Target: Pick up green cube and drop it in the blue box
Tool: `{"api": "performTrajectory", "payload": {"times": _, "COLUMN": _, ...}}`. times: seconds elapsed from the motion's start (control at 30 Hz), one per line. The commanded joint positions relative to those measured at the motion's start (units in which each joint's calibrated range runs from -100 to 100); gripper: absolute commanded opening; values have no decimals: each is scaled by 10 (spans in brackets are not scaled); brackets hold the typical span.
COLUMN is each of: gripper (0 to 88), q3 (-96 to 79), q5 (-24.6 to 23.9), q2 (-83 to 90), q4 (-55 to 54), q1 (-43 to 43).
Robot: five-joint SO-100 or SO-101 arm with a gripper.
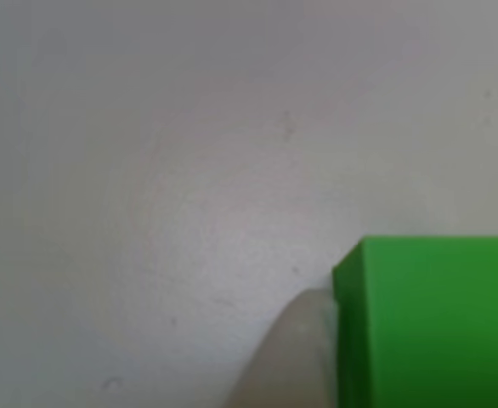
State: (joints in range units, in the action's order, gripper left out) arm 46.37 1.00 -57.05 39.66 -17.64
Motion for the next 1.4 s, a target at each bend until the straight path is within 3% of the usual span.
{"api": "performTrajectory", "payload": {"times": 0.0, "gripper": 243, "q3": 36, "q5": 2, "q2": 18, "q4": -11, "q1": 2}}
{"api": "performTrajectory", "payload": {"times": 0.2, "gripper": 210, "q3": 36, "q5": 2, "q2": 17, "q4": -12, "q1": -1}}
{"api": "performTrajectory", "payload": {"times": 0.53, "gripper": 20, "q3": 35, "q5": 0, "q2": 18, "q4": -11, "q1": 6}}
{"api": "performTrajectory", "payload": {"times": 0.97, "gripper": 13, "q3": 35, "q5": 2, "q2": 37, "q4": -4, "q1": 7}}
{"api": "performTrajectory", "payload": {"times": 1.37, "gripper": 13, "q3": 36, "q5": 2, "q2": 162, "q4": 142, "q1": 7}}
